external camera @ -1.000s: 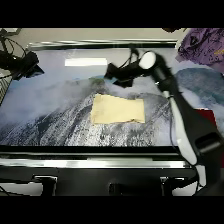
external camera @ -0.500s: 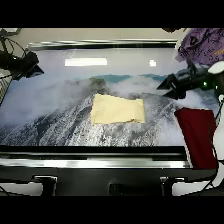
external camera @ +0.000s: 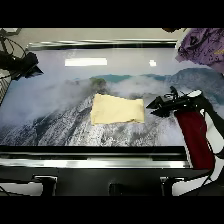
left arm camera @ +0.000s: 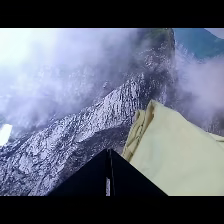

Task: Fold the clothes and pants, and hang the long-sleeved shirts on hangers.

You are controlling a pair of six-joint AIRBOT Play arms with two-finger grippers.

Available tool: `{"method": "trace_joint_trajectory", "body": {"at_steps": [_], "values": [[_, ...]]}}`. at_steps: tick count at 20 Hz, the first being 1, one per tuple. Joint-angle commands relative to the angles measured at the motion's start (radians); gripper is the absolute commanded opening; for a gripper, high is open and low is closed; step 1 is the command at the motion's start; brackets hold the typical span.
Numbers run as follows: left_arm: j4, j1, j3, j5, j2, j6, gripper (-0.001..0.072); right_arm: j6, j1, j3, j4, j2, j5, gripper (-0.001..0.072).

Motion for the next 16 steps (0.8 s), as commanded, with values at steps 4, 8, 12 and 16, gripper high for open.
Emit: {"method": "trace_joint_trajectory", "body": {"at_steps": [4, 8, 12, 16], "values": [[0.004, 0.001, 0.000, 0.001, -0.001, 0.000, 0.0017, -0.062, 0.078, -0.016, 0.072, -0.074, -0.064, 0.0414], [0.003, 0.001, 0.000, 0.001, -0.002, 0.000, 0.0016, -0.065, 0.116, -0.014, 0.098, -0.076, -0.102, 0.0053], [0.003, 0.000, 0.000, 0.001, -0.002, 0.000, 0.0017, -0.011, 0.116, 0.065, 0.047, -0.015, -0.093, 0.0024], [0.003, 0.000, 0.000, 0.001, -0.002, 0.000, 0.0017, 0.218, 0.116, 0.316, -0.192, 0.008, -0.050, 0.0024]]}}
